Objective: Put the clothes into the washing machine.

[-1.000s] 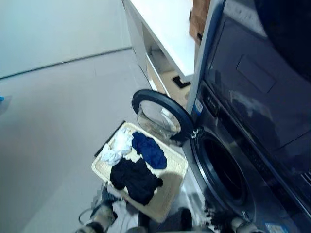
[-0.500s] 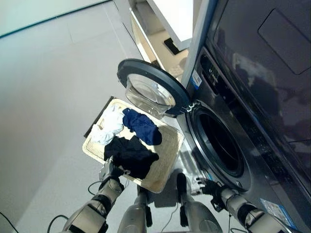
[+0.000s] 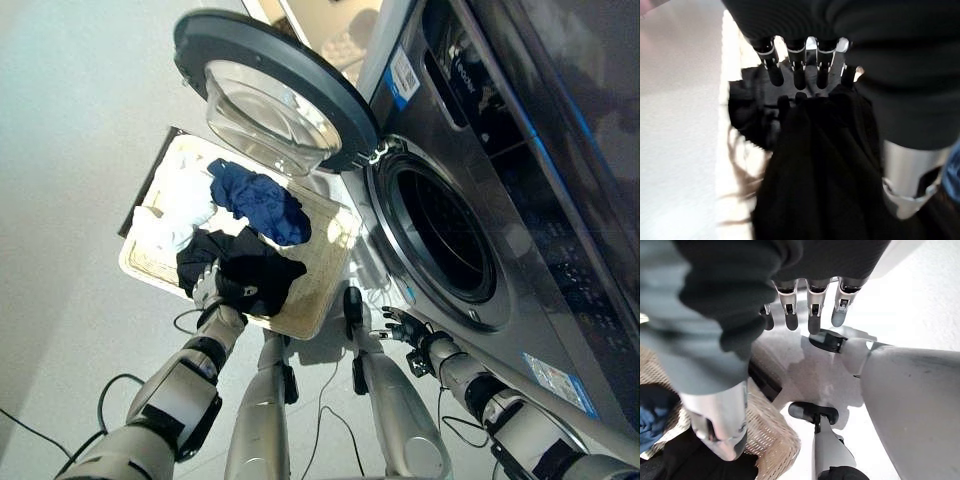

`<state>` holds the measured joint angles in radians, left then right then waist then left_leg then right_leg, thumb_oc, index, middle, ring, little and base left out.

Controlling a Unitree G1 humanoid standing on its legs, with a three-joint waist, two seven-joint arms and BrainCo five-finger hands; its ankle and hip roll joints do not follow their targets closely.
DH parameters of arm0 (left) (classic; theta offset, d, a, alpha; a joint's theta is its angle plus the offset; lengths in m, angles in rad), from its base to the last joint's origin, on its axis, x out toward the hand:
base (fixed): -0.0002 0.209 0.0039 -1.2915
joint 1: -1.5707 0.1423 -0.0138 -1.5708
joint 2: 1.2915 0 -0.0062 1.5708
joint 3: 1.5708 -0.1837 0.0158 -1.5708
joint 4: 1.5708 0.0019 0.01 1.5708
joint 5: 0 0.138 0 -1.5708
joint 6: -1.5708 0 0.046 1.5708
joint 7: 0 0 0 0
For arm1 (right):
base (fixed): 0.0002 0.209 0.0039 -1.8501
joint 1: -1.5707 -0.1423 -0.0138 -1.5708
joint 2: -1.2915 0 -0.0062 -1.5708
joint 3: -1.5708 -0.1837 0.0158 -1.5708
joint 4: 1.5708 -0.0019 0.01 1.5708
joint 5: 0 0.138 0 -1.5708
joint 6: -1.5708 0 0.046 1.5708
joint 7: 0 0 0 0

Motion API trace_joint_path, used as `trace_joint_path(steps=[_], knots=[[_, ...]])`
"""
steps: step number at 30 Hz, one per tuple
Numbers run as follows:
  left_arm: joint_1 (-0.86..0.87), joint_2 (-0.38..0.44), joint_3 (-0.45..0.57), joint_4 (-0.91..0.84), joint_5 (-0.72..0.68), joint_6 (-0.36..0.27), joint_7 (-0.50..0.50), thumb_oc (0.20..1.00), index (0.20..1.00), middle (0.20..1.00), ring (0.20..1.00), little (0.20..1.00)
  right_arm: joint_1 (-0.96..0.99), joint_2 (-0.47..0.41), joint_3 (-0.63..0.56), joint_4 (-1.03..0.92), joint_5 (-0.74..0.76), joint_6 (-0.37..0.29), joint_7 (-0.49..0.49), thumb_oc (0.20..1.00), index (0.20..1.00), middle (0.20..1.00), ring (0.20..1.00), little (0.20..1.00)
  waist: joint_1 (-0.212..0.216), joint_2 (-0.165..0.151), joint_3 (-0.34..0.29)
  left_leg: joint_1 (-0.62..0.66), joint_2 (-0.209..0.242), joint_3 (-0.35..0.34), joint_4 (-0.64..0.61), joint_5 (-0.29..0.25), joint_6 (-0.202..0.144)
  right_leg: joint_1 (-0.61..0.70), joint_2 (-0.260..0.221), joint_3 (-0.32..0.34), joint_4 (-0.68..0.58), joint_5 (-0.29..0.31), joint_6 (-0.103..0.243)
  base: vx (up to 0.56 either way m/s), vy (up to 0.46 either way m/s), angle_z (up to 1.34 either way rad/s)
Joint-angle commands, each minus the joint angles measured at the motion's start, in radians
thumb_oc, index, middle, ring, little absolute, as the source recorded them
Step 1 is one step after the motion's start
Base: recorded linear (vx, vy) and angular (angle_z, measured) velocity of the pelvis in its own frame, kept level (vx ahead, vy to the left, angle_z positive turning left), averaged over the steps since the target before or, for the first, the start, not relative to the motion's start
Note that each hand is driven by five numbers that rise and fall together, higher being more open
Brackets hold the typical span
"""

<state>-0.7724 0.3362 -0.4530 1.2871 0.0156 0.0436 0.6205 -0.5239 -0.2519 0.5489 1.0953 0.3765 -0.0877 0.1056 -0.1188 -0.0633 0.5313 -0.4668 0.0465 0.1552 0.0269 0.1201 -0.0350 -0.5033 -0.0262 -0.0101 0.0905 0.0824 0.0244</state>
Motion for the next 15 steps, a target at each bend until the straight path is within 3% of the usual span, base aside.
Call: trace_joint_path(steps=[1, 3, 6, 9, 13, 15], knots=[[-0.058, 0.022, 0.013, 0.051, -0.005, 0.016, 0.098, 1.000, 1.000, 1.000, 1.000, 1.000, 0.010, 0.004, 0.042, -0.060, 0.061, -0.036, -0.013, 1.000, 1.000, 1.000, 1.000, 1.000, -0.015, -0.079, -0.011, -0.107, -0.115, 0.017, 0.164, -0.082, 0.001, -0.099, 0.016, 0.011, -0.054, 0.112, 0.060, 0.00, -0.024, -0.07], [-0.087, 0.028, 0.004, 0.072, 0.033, 0.090, 0.142, 1.000, 1.000, 1.000, 1.000, 1.000, 0.011, 0.003, 0.049, -0.066, 0.078, -0.053, -0.012, 1.000, 1.000, 1.000, 1.000, 1.000, -0.022, -0.089, -0.011, -0.139, -0.111, 0.015, 0.184, -0.089, -0.001, -0.127, 0.018, 0.012, -0.050, 0.118, 0.061, 0.00, -0.037, -0.10], [-0.119, 0.037, -0.019, 0.100, 0.112, 0.167, 0.131, 1.000, 1.000, 1.000, 1.000, 1.000, 0.006, 0.003, 0.058, -0.066, 0.099, -0.072, -0.008, 1.000, 1.000, 1.000, 1.000, 1.000, -0.032, -0.104, -0.011, -0.176, -0.108, 0.011, 0.208, -0.097, -0.003, -0.159, 0.020, 0.017, -0.043, 0.125, 0.062, 0.00, -0.012, -0.02], [-0.165, 0.055, -0.078, 0.123, 0.192, 0.289, 0.106, 1.000, 1.000, 1.000, 1.000, 1.000, -0.003, -0.009, 0.077, -0.087, 0.143, -0.099, 0.001, 1.000, 1.000, 1.000, 1.000, 1.000, -0.051, -0.122, -0.011, -0.231, -0.105, 0.008, 0.236, -0.106, -0.004, -0.215, 0.024, 0.026, -0.029, 0.135, 0.063, 0.00, 0.002, -0.09], [-0.214, 0.075, -0.095, 0.141, 0.148, 0.315, 0.086, 1.000, 1.000, 1.000, 1.000, 1.000, -0.004, -0.018, 0.089, -0.123, 0.183, -0.124, 0.006, 1.000, 1.000, 1.000, 1.000, 1.000, -0.069, -0.137, -0.011, -0.280, -0.105, 0.002, 0.255, -0.115, -0.005, -0.265, 0.028, 0.032, -0.023, 0.142, 0.063, 0.01, -0.002, -0.08], [-0.224, 0.080, -0.095, 0.147, 0.152, 0.315, 0.070, 0.784, 0.784, 0.784, 0.784, 0.784, -0.001, -0.022, 0.088, -0.136, 0.190, -0.126, 0.006, 1.000, 1.000, 1.000, 1.000, 1.000, -0.073, -0.139, -0.011, -0.295, -0.105, -0.002, 0.264, -0.118, -0.006, -0.279, 0.027, 0.032, -0.022, 0.144, 0.063, 0.01, -0.024, -0.09]])
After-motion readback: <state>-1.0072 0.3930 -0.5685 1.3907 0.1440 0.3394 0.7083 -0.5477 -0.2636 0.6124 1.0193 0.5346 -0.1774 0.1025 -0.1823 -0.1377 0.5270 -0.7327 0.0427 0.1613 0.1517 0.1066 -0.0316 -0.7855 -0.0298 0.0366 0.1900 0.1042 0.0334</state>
